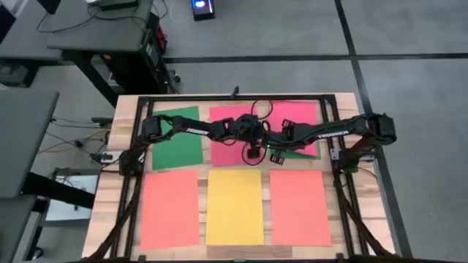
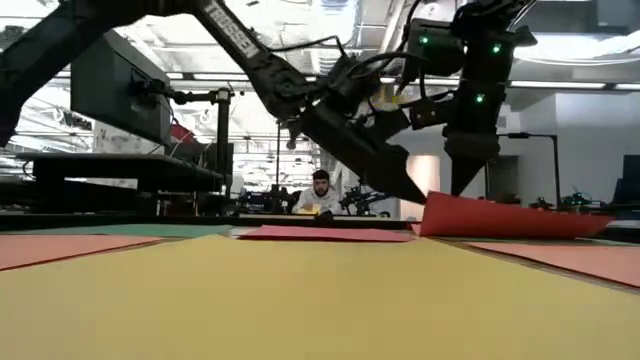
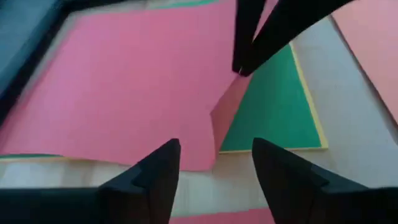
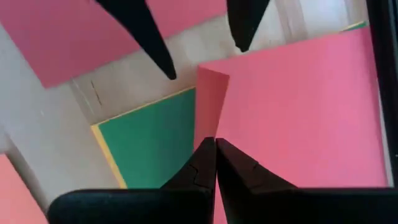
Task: Organize paper
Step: Stack the pink paper on top of the pink paper
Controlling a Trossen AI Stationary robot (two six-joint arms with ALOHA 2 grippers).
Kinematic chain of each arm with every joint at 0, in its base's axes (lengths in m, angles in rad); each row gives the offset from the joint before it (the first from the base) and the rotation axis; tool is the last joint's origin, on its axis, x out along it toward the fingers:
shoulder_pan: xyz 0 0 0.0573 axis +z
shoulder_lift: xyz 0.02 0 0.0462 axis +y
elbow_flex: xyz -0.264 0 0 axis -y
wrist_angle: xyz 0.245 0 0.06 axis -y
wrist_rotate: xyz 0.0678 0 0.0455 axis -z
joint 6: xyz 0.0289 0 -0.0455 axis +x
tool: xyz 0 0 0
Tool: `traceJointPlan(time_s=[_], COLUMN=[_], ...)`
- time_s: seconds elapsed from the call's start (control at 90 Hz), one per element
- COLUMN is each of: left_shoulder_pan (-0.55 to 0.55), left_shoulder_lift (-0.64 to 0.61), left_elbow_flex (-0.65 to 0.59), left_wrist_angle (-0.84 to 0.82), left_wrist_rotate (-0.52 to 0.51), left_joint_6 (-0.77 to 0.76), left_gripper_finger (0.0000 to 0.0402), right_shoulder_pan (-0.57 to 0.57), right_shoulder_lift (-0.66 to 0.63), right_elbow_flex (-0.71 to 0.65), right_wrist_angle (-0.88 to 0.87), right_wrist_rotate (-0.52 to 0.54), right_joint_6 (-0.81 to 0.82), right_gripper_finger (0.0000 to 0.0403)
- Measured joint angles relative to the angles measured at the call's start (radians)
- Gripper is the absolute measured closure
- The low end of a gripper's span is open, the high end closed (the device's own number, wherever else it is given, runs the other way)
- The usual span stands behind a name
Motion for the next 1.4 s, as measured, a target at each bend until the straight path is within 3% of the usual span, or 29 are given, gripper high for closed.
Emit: traceJointPlan(time_s=[0.489,0.622,0.878,1.133,1.289,1.4], left_shoulder_pan=[0.001,0.001,0.001,0.000,-0.010,-0.027], left_shoulder_lift=[0.056,0.056,0.056,0.050,0.050,0.044], left_elbow_flex=[0.029,0.028,0.027,0.031,0.032,0.032], left_wrist_angle=[0.064,0.108,0.111,0.126,0.127,0.127], left_wrist_rotate=[0.042,0.027,0.030,0.044,0.034,0.033], left_joint_6=[-0.050,-0.046,-0.012,-0.026,-0.030,-0.030], left_gripper_finger=[0.0223,0.0266,0.0392,0.0401,0.0402,0.0401], right_shoulder_pan=[0.009,0.011,0.016,0.072,0.163,0.248], right_shoulder_lift=[-0.001,-0.002,0.001,-0.023,-0.100,-0.198], right_elbow_flex=[0.003,0.003,0.030,0.224,0.331,0.361], right_wrist_angle=[0.022,0.017,-0.056,-0.337,-0.398,-0.397], right_wrist_rotate=[-0.011,-0.020,-0.026,-0.029,-0.016,0.066], right_joint_6=[0.003,0.006,0.007,0.106,0.172,0.237], right_gripper_finger=[0.0403,0.0403,0.0403,0.0384,0.0355,0.0349])
